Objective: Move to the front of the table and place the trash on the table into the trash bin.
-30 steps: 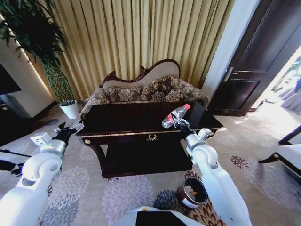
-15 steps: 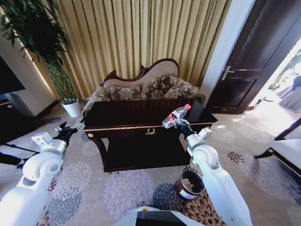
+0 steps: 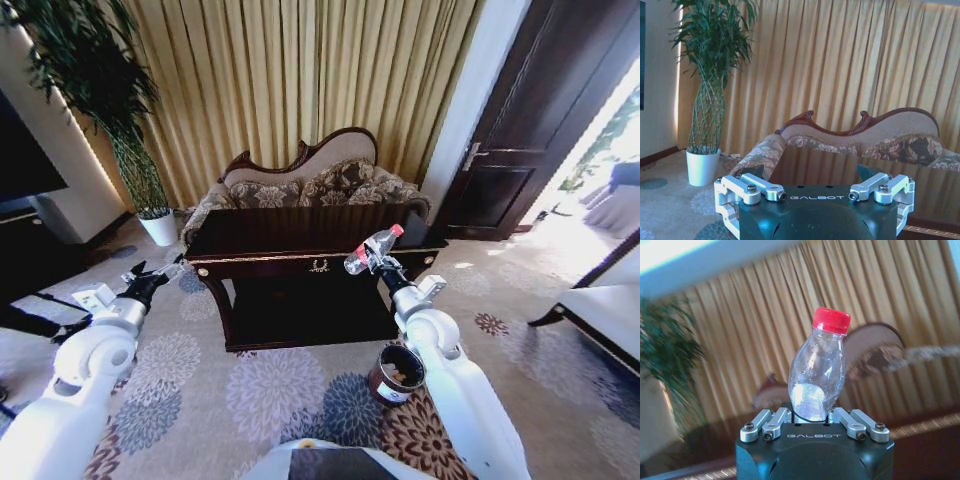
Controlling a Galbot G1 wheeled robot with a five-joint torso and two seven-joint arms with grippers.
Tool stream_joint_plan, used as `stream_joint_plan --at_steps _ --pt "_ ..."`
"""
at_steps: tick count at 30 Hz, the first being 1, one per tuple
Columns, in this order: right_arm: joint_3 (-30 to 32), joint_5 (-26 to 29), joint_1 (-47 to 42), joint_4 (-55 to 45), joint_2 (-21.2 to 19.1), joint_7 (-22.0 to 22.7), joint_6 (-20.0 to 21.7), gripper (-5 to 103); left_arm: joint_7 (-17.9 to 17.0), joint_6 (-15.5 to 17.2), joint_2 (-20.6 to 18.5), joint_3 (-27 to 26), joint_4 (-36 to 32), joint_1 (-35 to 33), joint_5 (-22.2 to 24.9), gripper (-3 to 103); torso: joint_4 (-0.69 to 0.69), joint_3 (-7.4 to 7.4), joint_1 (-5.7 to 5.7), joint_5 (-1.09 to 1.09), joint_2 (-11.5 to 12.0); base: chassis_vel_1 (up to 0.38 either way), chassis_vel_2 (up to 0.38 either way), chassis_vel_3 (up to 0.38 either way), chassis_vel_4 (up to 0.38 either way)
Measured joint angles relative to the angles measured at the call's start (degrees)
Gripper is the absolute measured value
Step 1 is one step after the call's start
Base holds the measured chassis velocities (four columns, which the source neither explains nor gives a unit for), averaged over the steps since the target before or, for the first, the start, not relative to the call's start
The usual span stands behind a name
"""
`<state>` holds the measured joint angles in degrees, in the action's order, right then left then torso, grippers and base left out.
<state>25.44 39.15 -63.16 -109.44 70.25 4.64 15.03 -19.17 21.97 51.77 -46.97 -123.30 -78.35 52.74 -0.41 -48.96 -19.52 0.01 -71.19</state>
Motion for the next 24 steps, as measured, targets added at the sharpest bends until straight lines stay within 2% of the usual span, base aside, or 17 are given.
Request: stream_joint_plan --at_steps 5,7,12,15,24 --pt "0.43 -2.67 0.46 6.94 0.59 -1.17 -0.97 27 0.8 -0.21 0.26 -0.6 0.29 -0.44 -0.28 100 0.01 -0.01 -0.03 0.0 0.02 0.0 0.0 0.0 0.0" --pt "0.77 -5.23 1.32 13.58 0.73 -2.94 -2.9 27 1.36 -0.76 0.36 -1.16 0.69 -0.91 -0.44 100 0.0 0.0 -0.01 0.01 0.01 0.0 0.0 0.0 0.0" --pt "1.1 -6.37 3.07 22.0 0.65 -4.34 -4.87 27 2.12 -1.44 0.47 -1.69 1.09 -1.35 -0.85 100 0.02 0.01 0.02 0.01 -0.01 0.0 0.0 0.0 0.0" --pt "1.35 -9.24 5.96 33.17 -0.15 -5.96 -7.86 27 2.56 -1.61 0.65 -1.85 1.3 -1.47 -0.92 100 0.0 0.01 0.01 0.01 -0.01 0.0 0.0 0.0 0.0" --pt "1.77 -13.61 9.36 49.27 -1.42 -5.68 -10.59 27 2.85 -1.78 1.95 -0.1 1.96 -0.58 -1.65 100 0.0 0.01 0.01 0.01 -0.01 0.0 0.0 0.0 0.0"
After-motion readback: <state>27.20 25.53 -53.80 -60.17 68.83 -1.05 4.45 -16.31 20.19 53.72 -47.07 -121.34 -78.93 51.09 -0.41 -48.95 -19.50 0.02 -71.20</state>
